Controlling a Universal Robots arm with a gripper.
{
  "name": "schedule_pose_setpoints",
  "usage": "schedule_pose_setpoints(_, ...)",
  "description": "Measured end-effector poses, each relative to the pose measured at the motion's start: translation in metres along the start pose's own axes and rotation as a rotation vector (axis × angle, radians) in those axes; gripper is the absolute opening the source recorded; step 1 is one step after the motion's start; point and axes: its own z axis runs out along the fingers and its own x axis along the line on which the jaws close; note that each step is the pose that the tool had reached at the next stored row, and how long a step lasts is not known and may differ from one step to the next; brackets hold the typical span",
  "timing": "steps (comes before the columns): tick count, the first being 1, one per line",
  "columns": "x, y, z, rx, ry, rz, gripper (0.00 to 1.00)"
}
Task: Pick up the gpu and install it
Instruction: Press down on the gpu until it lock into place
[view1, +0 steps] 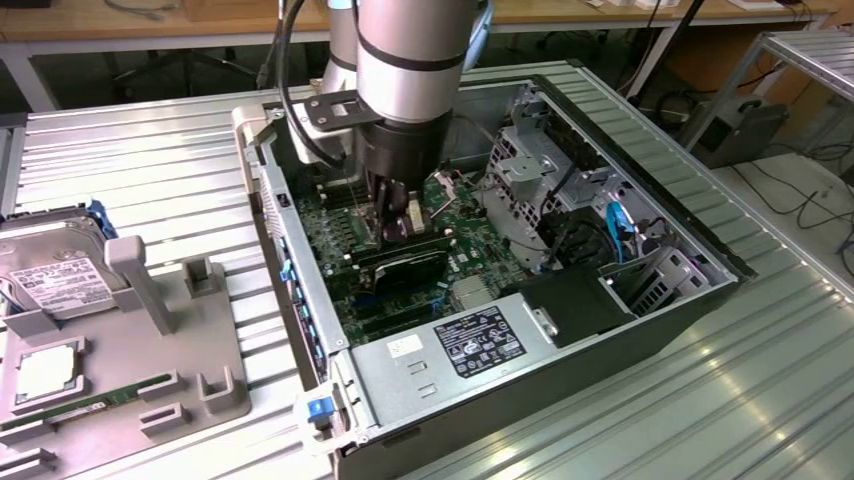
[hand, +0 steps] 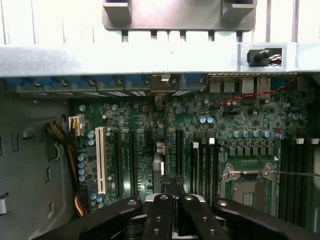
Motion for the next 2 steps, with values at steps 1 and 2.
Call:
schedule_pose_setpoints(1,0.0,0.0,0.0,0.0,-0.0004,0.0,0.11)
schedule_pose_setpoints(2,0.0,0.0,0.0,0.0,-0.0008,0.0,0.11)
